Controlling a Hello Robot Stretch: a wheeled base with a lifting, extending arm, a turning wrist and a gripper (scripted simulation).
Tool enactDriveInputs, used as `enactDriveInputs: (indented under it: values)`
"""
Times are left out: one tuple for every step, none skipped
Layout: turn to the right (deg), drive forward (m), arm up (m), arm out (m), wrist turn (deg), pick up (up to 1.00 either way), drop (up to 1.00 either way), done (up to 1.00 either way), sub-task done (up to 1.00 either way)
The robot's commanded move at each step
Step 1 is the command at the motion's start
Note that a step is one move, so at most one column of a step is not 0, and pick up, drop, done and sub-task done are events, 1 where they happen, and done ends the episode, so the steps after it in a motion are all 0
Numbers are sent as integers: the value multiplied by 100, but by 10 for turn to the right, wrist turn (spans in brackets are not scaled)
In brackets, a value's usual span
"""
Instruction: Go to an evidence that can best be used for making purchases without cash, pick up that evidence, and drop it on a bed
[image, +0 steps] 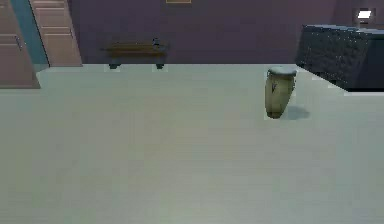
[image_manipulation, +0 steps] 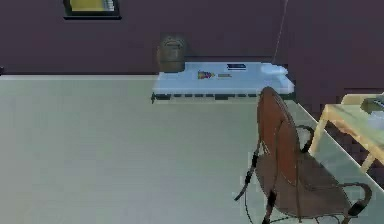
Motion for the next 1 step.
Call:
enactDriveInputs:
  values:
    - [-450, 0, 0, 0, 0, 0, 0, 0, 0]
